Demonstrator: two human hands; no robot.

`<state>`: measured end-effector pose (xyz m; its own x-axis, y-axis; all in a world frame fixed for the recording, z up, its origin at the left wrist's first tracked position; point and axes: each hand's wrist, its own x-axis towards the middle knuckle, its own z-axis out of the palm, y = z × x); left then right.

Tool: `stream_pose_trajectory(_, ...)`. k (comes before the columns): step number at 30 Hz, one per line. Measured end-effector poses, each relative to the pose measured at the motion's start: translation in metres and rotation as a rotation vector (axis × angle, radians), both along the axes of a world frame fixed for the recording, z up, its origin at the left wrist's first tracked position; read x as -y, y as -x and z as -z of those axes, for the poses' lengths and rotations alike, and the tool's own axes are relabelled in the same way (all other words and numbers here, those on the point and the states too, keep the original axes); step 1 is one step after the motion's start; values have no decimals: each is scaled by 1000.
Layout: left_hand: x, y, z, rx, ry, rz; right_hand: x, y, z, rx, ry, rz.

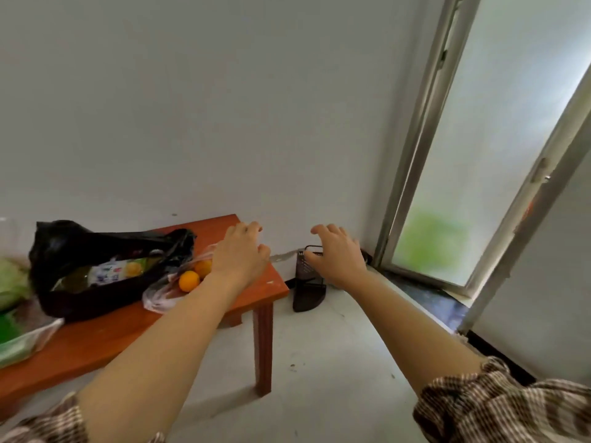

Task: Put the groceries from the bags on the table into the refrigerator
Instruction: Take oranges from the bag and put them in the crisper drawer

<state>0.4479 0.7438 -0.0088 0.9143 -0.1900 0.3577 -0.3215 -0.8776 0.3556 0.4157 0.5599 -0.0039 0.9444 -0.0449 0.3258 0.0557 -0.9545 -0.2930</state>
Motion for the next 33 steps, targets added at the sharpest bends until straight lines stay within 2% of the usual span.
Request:
stream_pose_trajectory(5,-71,-62,38,-61,47,-120,-64,-76,38,-106,12,-102)
stream_pose_trajectory(13,-141,-165,105,-102,24,-149,-129,-194,109,-186,80,-213)
stream_pose_trajectory(20,-168,-226,178,-188,-229,13,-168,-267,171,-341,222,-339)
stream_pose_trajectory(25,-179,-255,213,-223,-420,95,-192,-294,212,-438,244,-454)
stream_pose_trajectory(29,-192,-277,236,-302,-539,119,-199,-311,234,-500,302,-406)
stream_pose_trajectory(33,-200,-292,251,-402,-561,93,-194,-325,251,-512,362,-336)
